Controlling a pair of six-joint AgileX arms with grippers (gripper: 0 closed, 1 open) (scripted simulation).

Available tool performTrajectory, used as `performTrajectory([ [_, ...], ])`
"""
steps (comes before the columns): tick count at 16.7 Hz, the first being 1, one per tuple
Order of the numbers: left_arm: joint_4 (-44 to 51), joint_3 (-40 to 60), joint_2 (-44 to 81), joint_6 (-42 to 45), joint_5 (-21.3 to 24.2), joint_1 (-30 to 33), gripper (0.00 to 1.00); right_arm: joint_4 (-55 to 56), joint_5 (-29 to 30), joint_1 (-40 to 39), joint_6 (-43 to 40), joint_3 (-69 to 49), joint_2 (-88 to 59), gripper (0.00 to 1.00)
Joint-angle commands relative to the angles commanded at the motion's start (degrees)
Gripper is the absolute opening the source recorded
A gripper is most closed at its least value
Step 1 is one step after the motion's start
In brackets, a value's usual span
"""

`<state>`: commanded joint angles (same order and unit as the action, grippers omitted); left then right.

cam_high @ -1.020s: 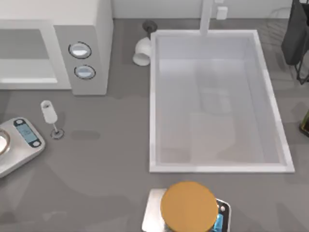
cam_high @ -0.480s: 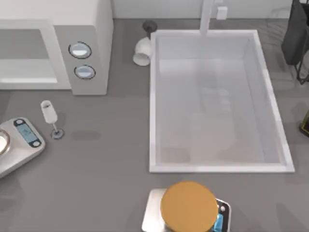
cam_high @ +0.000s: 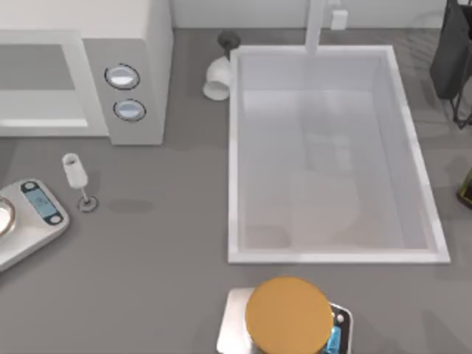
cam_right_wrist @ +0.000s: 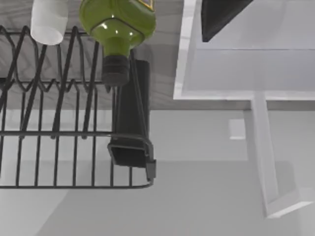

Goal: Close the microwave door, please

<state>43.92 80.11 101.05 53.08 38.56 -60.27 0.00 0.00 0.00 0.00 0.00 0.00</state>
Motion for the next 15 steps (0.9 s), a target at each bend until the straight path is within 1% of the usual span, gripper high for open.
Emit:
performTrajectory([
  [3, -0.30, -0.24, -0.23, -0.16, 0.01, 0.35, 0.00, 0.00, 0.00, 0.00, 0.00, 0.00, 0.00, 1.00],
  [5, -2.37, -1.98, 0.50, -0.15, 0.00, 0.33, 0.00, 0.00, 0.00, 0.00, 0.00, 0.00, 0.00, 1.00],
  [11, -18.45, -12.30, 5.37, 0.16, 0.08, -0.01, 0.00, 0.00, 0.00, 0.00, 0.00, 0.00, 0.00, 1.00],
  [13, -21.33, -14.70, 6.58, 0.26, 0.12, -0.13, 0.00, 0.00, 0.00, 0.00, 0.00, 0.00, 0.00, 1.00],
  [15, -21.88, -15.21, 6.85, 0.29, 0.14, -0.16, 0.00, 0.00, 0.00, 0.00, 0.00, 0.00, 0.00, 1.00],
])
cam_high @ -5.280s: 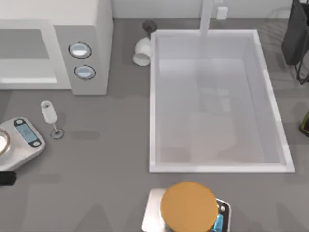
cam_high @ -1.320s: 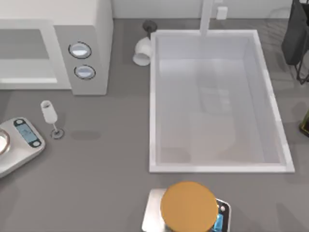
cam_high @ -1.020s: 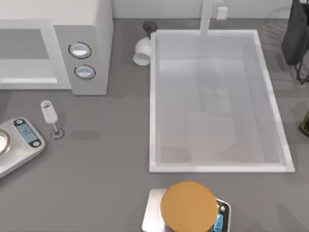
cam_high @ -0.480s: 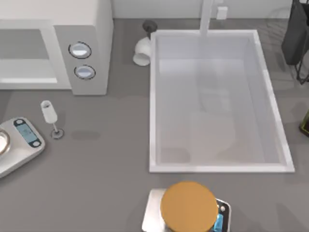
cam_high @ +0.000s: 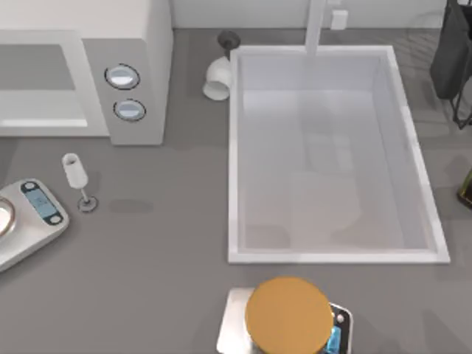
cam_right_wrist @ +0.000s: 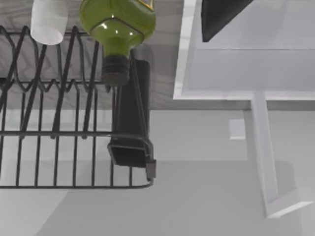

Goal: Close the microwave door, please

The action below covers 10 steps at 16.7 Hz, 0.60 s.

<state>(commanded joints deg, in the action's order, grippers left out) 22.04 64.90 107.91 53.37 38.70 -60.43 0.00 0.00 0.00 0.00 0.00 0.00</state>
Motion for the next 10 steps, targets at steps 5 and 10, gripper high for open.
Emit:
performTrajectory([
  [5, -1.18, -2.24, -2.46, -1.44, -0.61, 1.57, 0.00, 0.00, 0.00, 0.00, 0.00, 0.00, 0.00, 1.00],
  [10, -7.26, -16.27, -12.87, -7.67, -3.41, 7.21, 0.00, 0.00, 0.00, 0.00, 0.00, 0.00, 0.00, 1.00],
])
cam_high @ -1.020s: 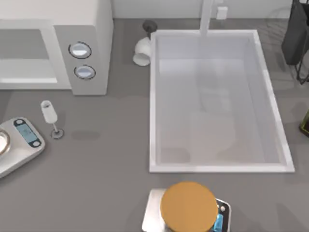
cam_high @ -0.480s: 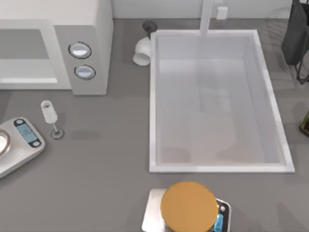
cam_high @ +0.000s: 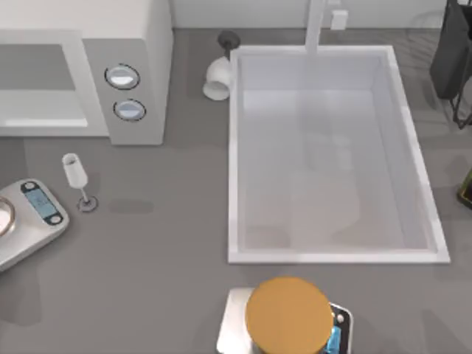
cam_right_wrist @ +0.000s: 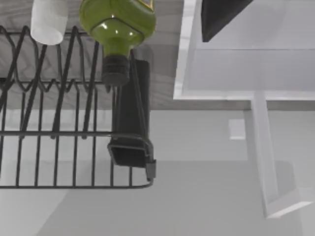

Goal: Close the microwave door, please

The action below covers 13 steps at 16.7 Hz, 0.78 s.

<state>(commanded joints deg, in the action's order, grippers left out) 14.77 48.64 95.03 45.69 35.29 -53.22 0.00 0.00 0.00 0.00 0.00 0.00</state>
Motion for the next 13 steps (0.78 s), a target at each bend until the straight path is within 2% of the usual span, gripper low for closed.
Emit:
performTrajectory([
  [3, -2.94, -5.21, -4.67, -2.91, -1.26, 2.60, 0.00, 0.00, 0.00, 0.00, 0.00, 0.00, 0.00, 1.00],
  [9, -3.42, -6.54, -5.79, -4.01, -1.68, 3.39, 0.00, 0.00, 0.00, 0.00, 0.00, 0.00, 0.00, 1.00],
  [13, -5.68, -12.45, -12.57, -10.12, -5.48, 9.89, 0.00, 0.00, 0.00, 0.00, 0.00, 0.00, 0.00, 1.00],
])
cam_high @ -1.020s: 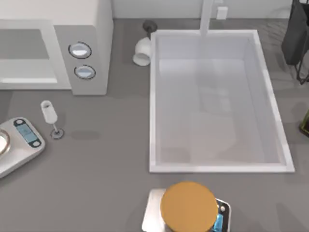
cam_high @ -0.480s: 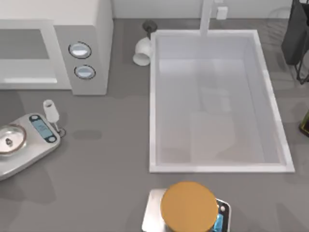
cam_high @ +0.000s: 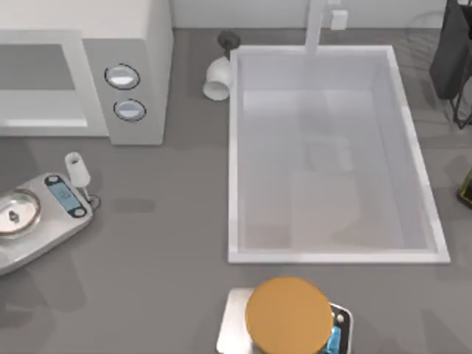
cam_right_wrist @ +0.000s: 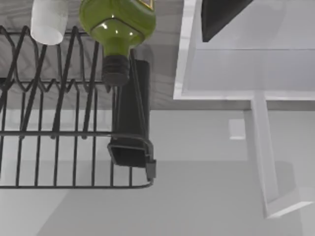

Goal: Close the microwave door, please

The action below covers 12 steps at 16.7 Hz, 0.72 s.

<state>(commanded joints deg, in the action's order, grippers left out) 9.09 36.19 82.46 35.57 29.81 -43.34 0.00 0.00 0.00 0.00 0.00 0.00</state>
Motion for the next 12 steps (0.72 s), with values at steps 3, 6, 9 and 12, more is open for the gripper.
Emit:
performTrajectory([
  [3, -2.18, -5.39, -6.32, -5.72, -3.49, 6.05, 0.00, 0.00, 0.00, 0.00, 0.00, 0.00, 0.00, 1.00],
  [6, -3.52, -9.14, -10.12, -9.40, -5.83, 9.96, 0.00, 0.00, 0.00, 0.00, 0.00, 0.00, 0.00, 1.00],
  [9, -3.61, -9.38, -10.36, -9.63, -6.00, 10.21, 0.00, 0.00, 0.00, 0.00, 0.00, 0.00, 0.00, 1.00],
  [12, -4.00, -7.73, -10.46, -9.49, -8.29, 10.36, 0.00, 0.00, 0.00, 0.00, 0.00, 0.00, 0.00, 1.00],
])
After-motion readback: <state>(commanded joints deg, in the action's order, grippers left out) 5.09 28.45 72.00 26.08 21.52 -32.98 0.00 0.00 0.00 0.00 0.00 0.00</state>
